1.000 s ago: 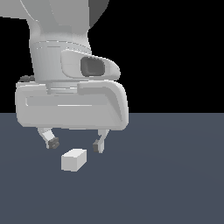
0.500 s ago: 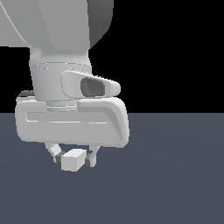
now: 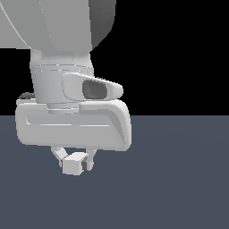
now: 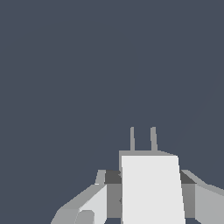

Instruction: Plug the charger into the wall socket.

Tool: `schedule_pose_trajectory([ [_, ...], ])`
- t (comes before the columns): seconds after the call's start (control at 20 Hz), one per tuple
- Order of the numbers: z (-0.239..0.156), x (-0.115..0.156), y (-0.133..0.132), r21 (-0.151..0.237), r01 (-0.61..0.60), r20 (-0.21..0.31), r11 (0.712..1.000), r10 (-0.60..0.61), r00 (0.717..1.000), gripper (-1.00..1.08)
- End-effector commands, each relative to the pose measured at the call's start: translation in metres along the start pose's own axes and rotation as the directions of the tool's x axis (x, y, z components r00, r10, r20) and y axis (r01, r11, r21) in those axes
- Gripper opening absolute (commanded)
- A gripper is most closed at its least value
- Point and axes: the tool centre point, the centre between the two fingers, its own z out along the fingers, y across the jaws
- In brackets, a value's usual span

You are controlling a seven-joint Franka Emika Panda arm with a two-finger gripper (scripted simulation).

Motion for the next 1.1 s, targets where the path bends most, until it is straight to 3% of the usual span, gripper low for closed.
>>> schedule_pose_trajectory([
  [0.0, 0.000, 0.000, 0.001, 0.000, 0.000, 0.000, 1.000, 0.000, 1.000, -1.00],
  [1.05, -0.072, 0.051, -0.006, 0.042, 0.208, -0.006, 0.977, -0.207, 0.978, -1.00],
])
